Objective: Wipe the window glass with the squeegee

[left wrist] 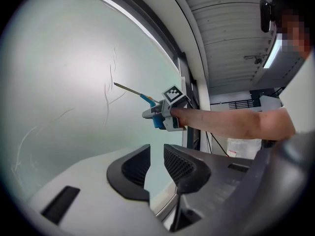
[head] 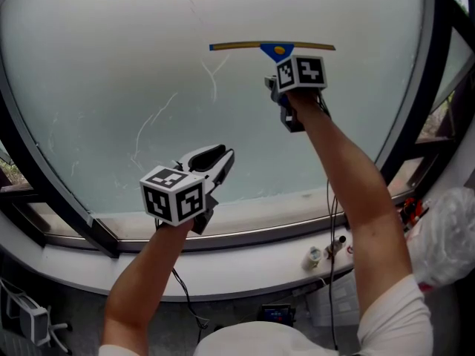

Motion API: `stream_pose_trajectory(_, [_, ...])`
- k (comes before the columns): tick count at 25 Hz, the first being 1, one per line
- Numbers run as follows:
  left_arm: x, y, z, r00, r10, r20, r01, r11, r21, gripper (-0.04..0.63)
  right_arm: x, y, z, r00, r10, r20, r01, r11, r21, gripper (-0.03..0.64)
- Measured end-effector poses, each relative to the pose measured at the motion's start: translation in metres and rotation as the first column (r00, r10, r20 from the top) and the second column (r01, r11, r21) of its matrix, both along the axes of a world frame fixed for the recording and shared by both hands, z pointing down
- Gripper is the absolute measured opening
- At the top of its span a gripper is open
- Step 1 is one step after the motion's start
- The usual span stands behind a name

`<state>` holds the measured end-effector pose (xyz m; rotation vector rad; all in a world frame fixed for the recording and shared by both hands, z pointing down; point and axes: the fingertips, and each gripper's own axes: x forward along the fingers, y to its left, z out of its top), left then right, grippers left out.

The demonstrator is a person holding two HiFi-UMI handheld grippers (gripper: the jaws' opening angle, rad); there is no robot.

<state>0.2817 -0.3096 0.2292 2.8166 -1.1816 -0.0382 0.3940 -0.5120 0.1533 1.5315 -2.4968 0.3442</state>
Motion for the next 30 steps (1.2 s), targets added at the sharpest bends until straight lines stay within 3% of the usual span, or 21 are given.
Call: stream_pose_trajectory(30, [0.009, 0.011, 0.063, 1.0, 0.005, -0.015, -0.007, 0.993, -0.115, 0.107, 0.005, 0.012, 0.101, 0.999, -0.01, -0.036, 0.005, 0.993, -0.12, 0.084])
